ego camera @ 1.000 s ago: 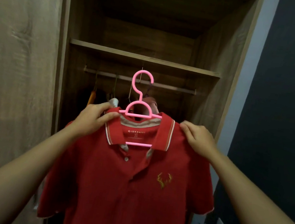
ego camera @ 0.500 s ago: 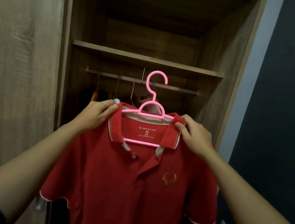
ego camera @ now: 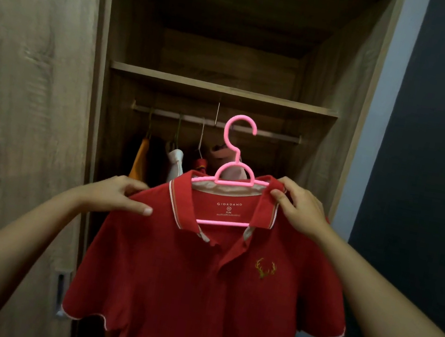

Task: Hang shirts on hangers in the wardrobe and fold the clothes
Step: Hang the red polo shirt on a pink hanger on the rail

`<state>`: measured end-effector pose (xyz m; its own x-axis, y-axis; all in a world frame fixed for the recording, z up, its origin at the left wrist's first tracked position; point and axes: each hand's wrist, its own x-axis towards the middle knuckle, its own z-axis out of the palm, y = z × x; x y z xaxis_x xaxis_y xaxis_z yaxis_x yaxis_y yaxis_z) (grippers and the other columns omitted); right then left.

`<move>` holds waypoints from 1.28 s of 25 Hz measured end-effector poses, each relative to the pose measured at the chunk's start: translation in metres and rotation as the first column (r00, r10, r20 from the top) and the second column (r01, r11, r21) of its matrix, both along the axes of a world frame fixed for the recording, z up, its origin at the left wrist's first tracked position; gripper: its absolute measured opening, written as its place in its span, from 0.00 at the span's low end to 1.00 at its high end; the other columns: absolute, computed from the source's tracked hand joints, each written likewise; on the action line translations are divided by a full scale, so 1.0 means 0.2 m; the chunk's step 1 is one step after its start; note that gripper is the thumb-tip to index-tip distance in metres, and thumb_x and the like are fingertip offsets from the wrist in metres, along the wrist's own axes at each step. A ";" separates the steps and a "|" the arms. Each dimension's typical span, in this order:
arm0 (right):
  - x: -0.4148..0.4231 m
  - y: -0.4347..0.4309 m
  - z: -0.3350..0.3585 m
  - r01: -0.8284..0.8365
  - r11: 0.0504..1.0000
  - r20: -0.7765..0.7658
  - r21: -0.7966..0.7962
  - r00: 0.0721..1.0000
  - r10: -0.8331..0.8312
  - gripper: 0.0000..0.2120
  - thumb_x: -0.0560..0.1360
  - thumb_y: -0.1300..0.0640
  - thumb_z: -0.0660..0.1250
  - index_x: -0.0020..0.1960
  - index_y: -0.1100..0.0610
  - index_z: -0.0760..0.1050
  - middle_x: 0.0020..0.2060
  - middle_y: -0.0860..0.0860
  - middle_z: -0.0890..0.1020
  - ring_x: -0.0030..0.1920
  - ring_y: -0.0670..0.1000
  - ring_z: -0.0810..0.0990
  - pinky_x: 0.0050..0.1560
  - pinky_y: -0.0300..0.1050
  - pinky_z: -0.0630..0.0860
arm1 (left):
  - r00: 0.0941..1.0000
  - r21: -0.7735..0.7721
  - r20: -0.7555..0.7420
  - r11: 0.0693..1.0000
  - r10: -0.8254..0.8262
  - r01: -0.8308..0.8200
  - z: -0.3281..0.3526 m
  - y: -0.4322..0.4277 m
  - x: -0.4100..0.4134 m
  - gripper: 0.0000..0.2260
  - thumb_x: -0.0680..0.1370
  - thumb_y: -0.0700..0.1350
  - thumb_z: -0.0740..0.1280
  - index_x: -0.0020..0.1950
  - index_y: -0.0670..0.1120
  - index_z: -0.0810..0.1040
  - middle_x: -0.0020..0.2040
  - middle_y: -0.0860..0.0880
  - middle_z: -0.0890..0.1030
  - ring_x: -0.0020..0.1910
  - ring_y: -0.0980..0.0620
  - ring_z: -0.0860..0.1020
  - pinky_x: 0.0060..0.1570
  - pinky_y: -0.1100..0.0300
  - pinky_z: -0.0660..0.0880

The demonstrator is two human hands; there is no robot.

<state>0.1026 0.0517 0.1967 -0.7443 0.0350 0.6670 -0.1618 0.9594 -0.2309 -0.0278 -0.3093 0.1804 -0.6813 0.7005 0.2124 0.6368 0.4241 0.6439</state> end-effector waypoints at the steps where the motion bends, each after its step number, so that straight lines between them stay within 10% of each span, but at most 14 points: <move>1: 0.00 0.00 0.01 -0.029 0.999 0.004 -0.030 1.000 0.029 0.11 0.76 0.43 0.55 0.53 0.45 0.71 0.41 0.42 0.78 0.49 0.51 0.79 0.44 0.48 0.70 | 0.999 0.017 -0.002 0.999 -0.046 0.046 0.02 0.02 0.04 0.20 0.66 0.60 0.75 0.51 0.51 0.83 0.49 0.50 0.85 0.49 0.53 0.83 0.53 0.52 0.79; 6: -0.06 -0.11 0.02 0.159 0.987 -0.093 0.013 0.983 -0.158 0.16 0.76 0.46 0.60 0.62 0.51 0.71 0.53 0.51 0.77 0.57 0.57 0.73 0.56 0.51 0.67 | 0.971 0.078 -0.219 0.994 0.097 -0.082 0.04 0.08 0.15 0.25 0.64 0.68 0.69 0.40 0.46 0.82 0.35 0.49 0.84 0.34 0.55 0.82 0.36 0.61 0.78; 9: -0.07 -0.37 -0.02 0.138 0.950 -0.057 -0.280 0.986 -0.159 0.16 0.77 0.54 0.61 0.63 0.58 0.68 0.56 0.58 0.76 0.58 0.59 0.74 0.54 0.48 0.69 | 0.928 0.007 -0.321 0.980 0.191 -0.200 0.03 0.14 0.22 0.14 0.73 0.54 0.70 0.37 0.44 0.80 0.32 0.48 0.81 0.31 0.54 0.79 0.34 0.60 0.74; 15: -0.11 -0.64 -0.02 -0.022 0.512 0.112 -0.859 0.967 0.230 0.24 0.72 0.37 0.60 0.54 0.57 0.73 0.43 0.55 0.77 0.44 0.56 0.78 0.47 0.50 0.76 | 0.695 -0.125 -0.638 0.846 0.331 -0.519 -0.08 0.42 0.52 0.16 0.78 0.55 0.62 0.53 0.43 0.77 0.51 0.40 0.80 0.53 0.39 0.77 0.49 0.51 0.72; 19: -0.05 -0.63 0.00 0.066 0.425 0.147 -0.903 0.976 0.160 0.37 0.64 0.44 0.74 0.65 0.62 0.68 0.59 0.58 0.78 0.56 0.57 0.78 0.55 0.50 0.76 | 0.788 -0.157 -0.533 0.879 0.309 -0.451 -0.14 0.60 0.73 0.17 0.79 0.55 0.58 0.53 0.41 0.75 0.54 0.38 0.79 0.56 0.37 0.76 0.51 0.49 0.72; 25: -0.06 -0.41 -0.02 0.329 0.584 0.328 -0.742 0.938 -0.112 0.27 0.57 0.58 0.79 0.50 0.53 0.69 0.49 0.55 0.75 0.50 0.54 0.75 0.53 0.50 0.76 | 0.989 -0.003 0.114 0.996 0.089 -0.090 -0.10 0.63 0.62 0.20 0.76 0.62 0.60 0.44 0.47 0.80 0.43 0.46 0.84 0.40 0.48 0.84 0.36 0.60 0.77; 32: -0.11 -0.17 0.01 0.399 0.874 0.308 -0.278 0.899 -0.312 0.13 0.74 0.58 0.62 0.58 0.59 0.72 0.53 0.58 0.79 0.53 0.60 0.78 0.47 0.45 0.72 | 0.856 0.236 -0.353 0.921 0.379 -0.311 -0.04 0.97 0.06 0.14 0.77 0.49 0.60 0.53 0.43 0.79 0.49 0.40 0.83 0.53 0.36 0.78 0.50 0.50 0.74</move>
<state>0.0798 0.0171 0.1978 -0.7767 0.5115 0.3674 0.2793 0.8027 -0.5269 -0.0168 -0.1149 0.1730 -0.7127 0.3673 0.5976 0.6796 0.5727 0.4585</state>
